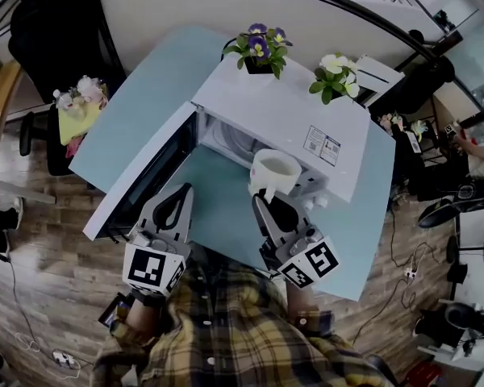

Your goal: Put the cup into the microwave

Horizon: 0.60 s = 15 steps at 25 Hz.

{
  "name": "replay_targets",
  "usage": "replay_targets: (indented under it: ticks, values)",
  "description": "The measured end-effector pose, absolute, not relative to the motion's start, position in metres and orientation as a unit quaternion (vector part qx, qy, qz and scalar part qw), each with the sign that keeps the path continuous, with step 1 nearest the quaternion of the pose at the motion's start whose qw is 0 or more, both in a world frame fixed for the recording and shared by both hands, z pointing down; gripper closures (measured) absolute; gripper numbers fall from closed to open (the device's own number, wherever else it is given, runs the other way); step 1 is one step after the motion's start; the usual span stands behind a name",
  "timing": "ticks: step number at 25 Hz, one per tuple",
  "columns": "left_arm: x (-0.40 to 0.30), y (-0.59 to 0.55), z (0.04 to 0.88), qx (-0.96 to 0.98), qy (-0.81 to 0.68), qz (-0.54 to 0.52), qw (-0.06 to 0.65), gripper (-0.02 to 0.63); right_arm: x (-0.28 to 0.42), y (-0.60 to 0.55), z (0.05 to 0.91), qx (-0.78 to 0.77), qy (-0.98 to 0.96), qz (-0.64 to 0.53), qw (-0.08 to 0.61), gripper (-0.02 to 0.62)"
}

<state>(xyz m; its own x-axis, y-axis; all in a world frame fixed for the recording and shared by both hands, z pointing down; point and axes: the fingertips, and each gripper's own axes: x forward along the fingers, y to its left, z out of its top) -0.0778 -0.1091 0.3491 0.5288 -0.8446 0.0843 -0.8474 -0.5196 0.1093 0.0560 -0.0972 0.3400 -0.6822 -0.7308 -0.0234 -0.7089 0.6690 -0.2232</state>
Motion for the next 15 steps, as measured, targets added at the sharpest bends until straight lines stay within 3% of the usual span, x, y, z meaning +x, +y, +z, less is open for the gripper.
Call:
replay_targets:
  ticks: [15]
  values:
    - [-0.072, -0.137, 0.351, 0.904, -0.419, 0.026, 0.078, 0.615, 0.045, -0.104, 0.341, -0.436, 0.891, -0.109, 0.064, 0.54]
